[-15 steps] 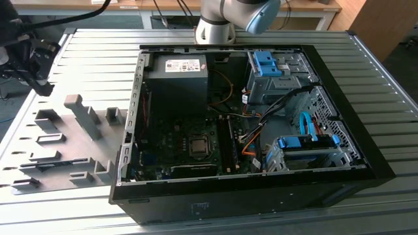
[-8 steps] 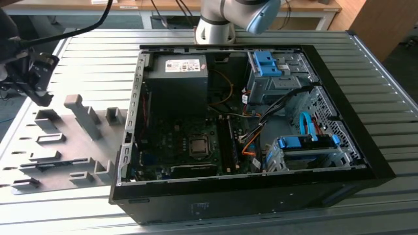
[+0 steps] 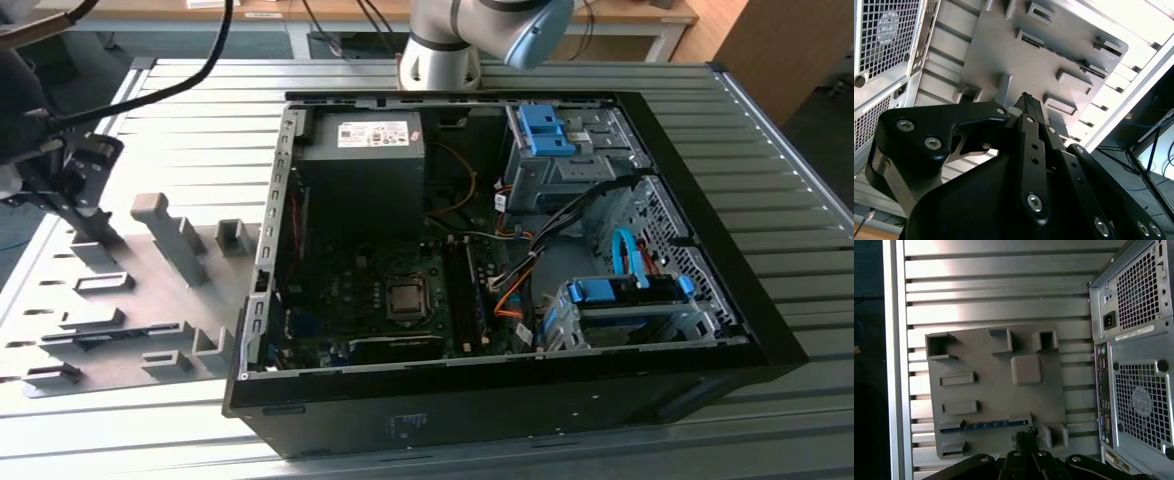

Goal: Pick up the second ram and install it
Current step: 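Reach for the second ram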

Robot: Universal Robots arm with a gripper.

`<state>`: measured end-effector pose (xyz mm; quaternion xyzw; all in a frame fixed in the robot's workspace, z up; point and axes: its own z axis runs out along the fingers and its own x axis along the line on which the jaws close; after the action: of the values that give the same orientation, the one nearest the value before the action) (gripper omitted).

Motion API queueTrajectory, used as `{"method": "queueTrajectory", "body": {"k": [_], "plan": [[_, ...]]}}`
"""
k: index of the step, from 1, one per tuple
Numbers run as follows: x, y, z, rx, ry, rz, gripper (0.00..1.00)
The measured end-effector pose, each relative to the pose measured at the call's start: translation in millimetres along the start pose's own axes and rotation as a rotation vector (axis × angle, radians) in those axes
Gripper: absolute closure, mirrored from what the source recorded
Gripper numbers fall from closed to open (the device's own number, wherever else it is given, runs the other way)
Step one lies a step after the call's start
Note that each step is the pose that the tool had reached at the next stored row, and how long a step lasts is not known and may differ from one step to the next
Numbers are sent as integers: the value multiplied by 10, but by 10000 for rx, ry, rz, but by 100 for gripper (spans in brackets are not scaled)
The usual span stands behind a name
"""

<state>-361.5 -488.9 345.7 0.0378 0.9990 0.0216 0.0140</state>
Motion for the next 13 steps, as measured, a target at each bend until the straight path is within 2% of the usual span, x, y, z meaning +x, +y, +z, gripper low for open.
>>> {"method": "queueTrajectory", "body": {"k": [13], "plan": [[48,-169,204,-2,-3,-1,89]]}}
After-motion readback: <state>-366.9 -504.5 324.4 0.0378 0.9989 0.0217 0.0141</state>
